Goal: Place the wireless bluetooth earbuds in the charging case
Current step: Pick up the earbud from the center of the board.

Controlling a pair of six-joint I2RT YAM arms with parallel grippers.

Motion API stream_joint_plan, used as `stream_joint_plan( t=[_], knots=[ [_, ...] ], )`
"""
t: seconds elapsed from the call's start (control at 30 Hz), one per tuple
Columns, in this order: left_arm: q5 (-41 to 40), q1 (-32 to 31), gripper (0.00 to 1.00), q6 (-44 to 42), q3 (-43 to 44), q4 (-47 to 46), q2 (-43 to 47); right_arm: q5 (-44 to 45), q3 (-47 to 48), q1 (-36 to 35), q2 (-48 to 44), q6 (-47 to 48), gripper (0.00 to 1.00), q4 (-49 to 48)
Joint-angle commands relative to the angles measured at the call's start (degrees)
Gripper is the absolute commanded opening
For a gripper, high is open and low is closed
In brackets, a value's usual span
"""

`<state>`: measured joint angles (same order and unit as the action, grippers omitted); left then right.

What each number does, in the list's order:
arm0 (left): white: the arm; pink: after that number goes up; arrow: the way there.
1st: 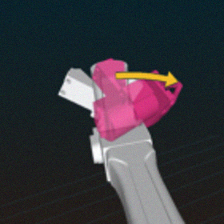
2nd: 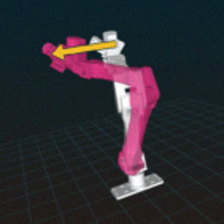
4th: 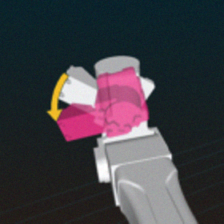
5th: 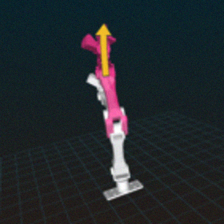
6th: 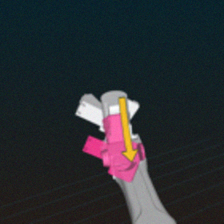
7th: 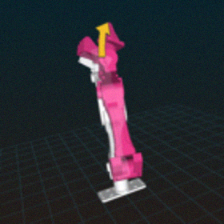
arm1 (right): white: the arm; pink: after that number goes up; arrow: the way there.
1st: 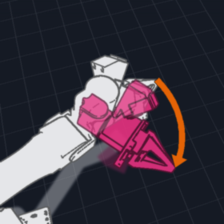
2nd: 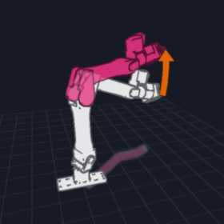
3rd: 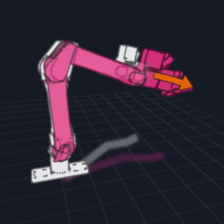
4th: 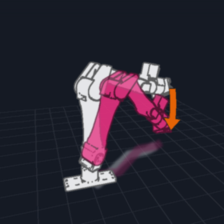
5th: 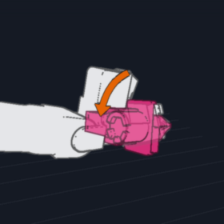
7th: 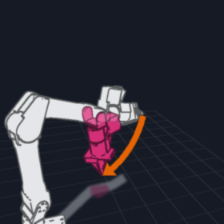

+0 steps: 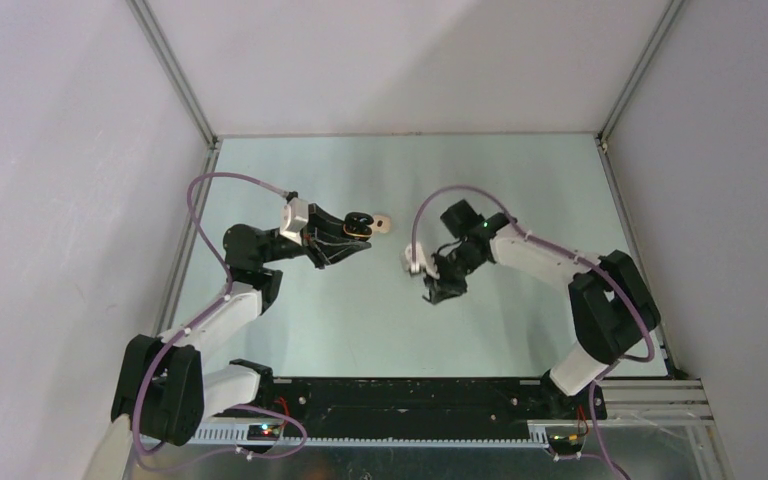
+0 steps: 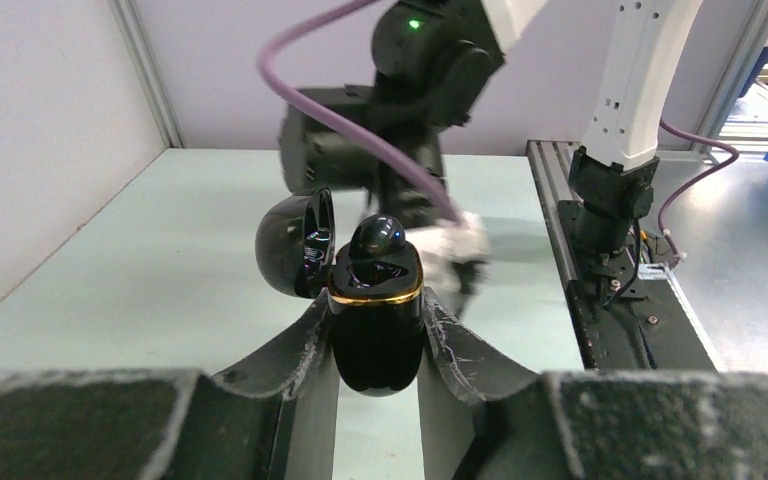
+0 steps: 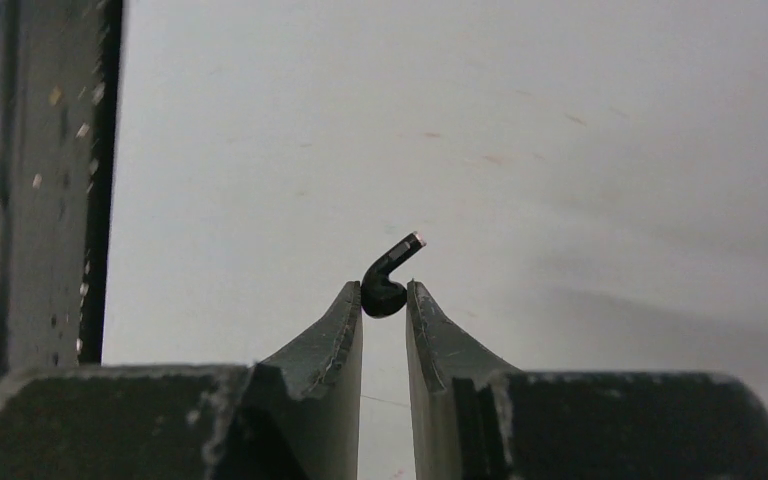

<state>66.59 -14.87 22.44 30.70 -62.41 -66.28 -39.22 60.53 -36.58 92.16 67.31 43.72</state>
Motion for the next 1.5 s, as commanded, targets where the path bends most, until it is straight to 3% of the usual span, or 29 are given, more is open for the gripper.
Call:
stream_joint_plan(
  t=[0.0, 0.2, 0.43, 0.53, 0.73, 0.83, 0.97, 1.2, 1.47],
  knots=[
    [-1.4, -0.2, 0.1, -0.7, -0.3, -1.2, 0.9, -3.5, 7.1, 5.4, 4.4, -24.6, 0.19, -4.0],
    [-1.6, -0.3, 0.1, -1.0, -0.3, -0.8, 1.2, 9.5, 9.7, 7.9, 10.5, -44.8, 0.22, -11.2],
    [-1.7, -0.3, 0.1, -1.7, -0.3, 0.2, 1.6, 20.5, 17.1, 9.0, 18.4, -57.4, 0.27, -8.0],
    [-1.8, -0.3, 0.11, -2.4, -0.4, 0.7, 1.8, 22.4, 17.2, 8.9, 18.8, -61.2, 0.35, -8.5],
    [-1.7, -0.2, 0.11, -2.6, -0.3, 1.0, 1.8, 18.6, 17.3, 8.6, 16.7, -59.4, 0.45, -7.8],
    [-1.6, -0.3, 0.11, -2.6, -0.3, 1.2, 2.1, 15.6, 17.2, 8.6, 14.7, -51.2, 0.46, -6.9],
    [-1.6, -0.2, 0.11, -2.7, -0.2, 1.2, 2.1, 24.9, 17.0, 9.8, 12.4, -44.3, 0.45, -10.2],
    [-1.7, -0.4, 0.11, -2.8, -0.1, 1.5, 2.3, 37.0, 17.2, 9.6, 15.3, -42.6, 0.44, -14.5],
    [-1.5, -0.5, 0.11, -3.1, -0.1, 1.7, 2.4, 38.0, 17.2, 6.8, 18.3, -41.8, 0.43, -12.4]
  ],
)
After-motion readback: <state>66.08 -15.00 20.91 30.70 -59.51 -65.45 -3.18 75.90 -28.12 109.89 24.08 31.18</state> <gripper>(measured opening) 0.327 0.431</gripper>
